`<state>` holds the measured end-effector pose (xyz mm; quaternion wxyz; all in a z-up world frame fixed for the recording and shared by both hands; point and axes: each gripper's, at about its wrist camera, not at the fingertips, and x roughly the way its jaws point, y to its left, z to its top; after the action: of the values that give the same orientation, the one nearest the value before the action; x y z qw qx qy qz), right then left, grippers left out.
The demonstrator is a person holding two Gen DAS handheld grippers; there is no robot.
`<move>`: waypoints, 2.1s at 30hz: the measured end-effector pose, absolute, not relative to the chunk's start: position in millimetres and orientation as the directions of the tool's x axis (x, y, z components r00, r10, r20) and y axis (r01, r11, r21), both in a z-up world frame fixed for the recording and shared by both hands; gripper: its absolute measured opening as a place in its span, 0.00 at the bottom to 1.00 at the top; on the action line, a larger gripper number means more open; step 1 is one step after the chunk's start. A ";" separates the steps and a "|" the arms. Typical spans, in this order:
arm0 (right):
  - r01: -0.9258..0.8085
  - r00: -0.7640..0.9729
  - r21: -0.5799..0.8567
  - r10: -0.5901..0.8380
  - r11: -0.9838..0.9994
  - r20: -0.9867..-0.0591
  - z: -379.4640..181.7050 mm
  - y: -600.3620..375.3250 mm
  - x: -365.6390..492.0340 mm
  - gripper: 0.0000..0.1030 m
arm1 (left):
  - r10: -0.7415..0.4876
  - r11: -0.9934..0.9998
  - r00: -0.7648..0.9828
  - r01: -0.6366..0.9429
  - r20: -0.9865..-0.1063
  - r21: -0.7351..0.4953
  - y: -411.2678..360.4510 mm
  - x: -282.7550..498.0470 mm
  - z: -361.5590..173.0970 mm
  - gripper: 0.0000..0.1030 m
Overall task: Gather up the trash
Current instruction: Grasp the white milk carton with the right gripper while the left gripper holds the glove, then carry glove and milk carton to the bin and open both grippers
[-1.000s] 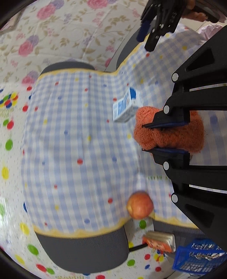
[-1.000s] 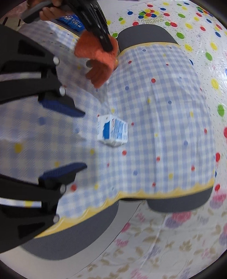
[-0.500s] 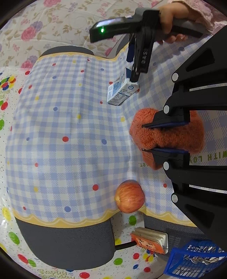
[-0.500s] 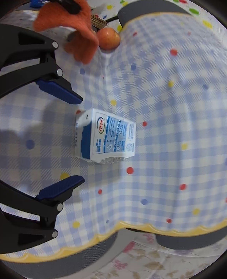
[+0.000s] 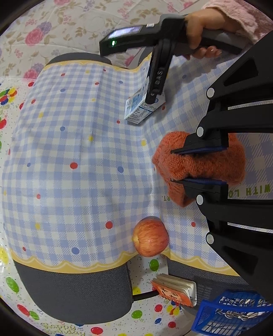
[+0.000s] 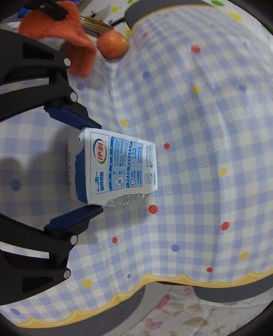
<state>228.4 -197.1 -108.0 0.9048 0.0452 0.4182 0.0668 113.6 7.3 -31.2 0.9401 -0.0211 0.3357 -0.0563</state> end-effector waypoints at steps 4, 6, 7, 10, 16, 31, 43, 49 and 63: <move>-0.147 0.664 0.174 0.228 0.974 -0.712 -81.9 -197.8 182.3 0.68 | -0.151 0.989 0.765 0.116 -0.627 -0.097 1.4 96.4 -28.6 0.20; -0.173 0.675 0.185 0.253 0.967 -0.693 -66.0 -202.7 152.6 0.68 | -0.188 0.982 0.760 0.143 -0.623 -0.121 -3.9 81.1 -27.1 0.20; -0.179 0.676 0.195 0.264 0.964 -0.688 -61.5 -206.7 142.6 0.68 | -0.209 0.978 0.758 0.159 -0.618 -0.136 -7.0 72.3 -25.6 0.20; -0.190 0.673 0.233 0.299 0.954 -0.676 -49.8 -217.6 105.4 0.68 | -0.267 0.964 0.751 0.202 -0.603 -0.175 -14.9 49.7 -21.9 0.20; -0.185 0.709 0.220 0.285 0.958 -0.645 -33.0 -232.7 32.8 0.68 | -0.342 0.939 0.750 0.294 -0.566 -0.178 -38.8 3.7 -9.4 0.20; 0.004 0.767 0.161 0.100 0.987 -0.634 -32.0 -316.1 -106.6 0.68 | -0.534 0.811 0.639 0.573 -0.554 -0.121 -144.8 -91.0 -7.9 0.20; 0.225 0.720 0.090 -0.103 0.970 -0.686 -56.1 -371.3 -191.5 0.68 | -0.660 0.662 0.453 0.728 -0.599 -0.178 -226.1 -128.6 -36.3 0.20; 0.287 0.691 0.079 -0.149 0.955 -0.707 -73.7 -388.1 -213.7 0.67 | -0.657 0.649 0.412 0.735 -0.631 -0.197 -246.9 -132.4 -52.1 0.20; 0.330 0.669 0.158 -0.113 0.930 -0.735 -104.4 -421.7 -207.2 0.75 | -0.642 0.649 0.345 0.720 -0.685 -0.245 -280.2 -115.4 -75.4 0.56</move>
<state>-207.2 -421.7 -104.4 0.9027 0.1404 0.3878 -0.1226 -115.4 -280.2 -75.4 0.8187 0.0498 0.3928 -0.4159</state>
